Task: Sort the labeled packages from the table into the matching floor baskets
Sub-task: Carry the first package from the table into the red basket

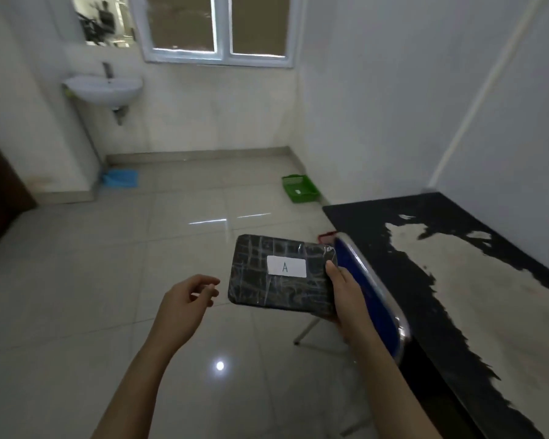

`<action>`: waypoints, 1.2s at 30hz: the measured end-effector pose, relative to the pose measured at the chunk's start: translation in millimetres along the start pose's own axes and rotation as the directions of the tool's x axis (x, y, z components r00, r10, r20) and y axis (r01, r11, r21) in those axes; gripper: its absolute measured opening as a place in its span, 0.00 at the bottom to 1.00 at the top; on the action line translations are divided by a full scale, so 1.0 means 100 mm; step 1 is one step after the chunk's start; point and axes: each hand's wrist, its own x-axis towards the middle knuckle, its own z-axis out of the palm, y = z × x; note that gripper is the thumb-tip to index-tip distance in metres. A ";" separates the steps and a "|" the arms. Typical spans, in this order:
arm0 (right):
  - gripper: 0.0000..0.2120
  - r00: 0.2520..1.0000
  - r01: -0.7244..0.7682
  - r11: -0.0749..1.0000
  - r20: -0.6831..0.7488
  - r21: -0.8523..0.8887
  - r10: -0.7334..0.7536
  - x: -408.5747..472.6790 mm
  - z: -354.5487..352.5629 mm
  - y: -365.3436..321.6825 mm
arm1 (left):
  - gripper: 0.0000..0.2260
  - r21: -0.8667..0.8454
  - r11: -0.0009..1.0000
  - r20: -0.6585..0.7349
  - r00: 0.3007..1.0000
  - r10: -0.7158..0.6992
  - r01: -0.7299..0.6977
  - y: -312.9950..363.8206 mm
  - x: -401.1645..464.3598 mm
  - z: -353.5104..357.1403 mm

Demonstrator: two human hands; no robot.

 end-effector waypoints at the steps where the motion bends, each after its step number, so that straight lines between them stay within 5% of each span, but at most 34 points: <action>1: 0.15 1.000 -0.009 1.000 0.028 -0.011 0.010 0.06 0.17 0.01 | 0.08 -0.006 1.000 -0.022 1.000 -0.014 0.013 -0.08 0.03 -0.11; 11: 0.15 0.991 -0.075 0.997 0.108 -0.012 0.076 1.13 1.49 0.16 | 0.11 -0.004 0.991 -0.123 0.983 -0.136 0.137 -0.78 0.95 -0.62; 21: 0.15 0.996 -0.042 0.999 0.075 0.013 0.041 3.20 2.35 -0.37 | 0.07 0.124 0.987 -0.066 0.993 -0.099 0.106 -0.77 3.46 -0.77; 28: 0.13 1.000 0.001 1.000 -0.024 0.016 -0.001 4.49 2.51 -0.86 | 0.10 0.097 0.995 -0.055 0.998 -0.012 0.018 -0.52 5.08 -0.58; 36: 0.14 0.966 0.006 0.996 -0.258 0.093 0.018 6.00 2.41 -1.20 | 0.10 0.091 0.987 0.178 0.978 0.111 -0.129 -0.28 7.17 0.11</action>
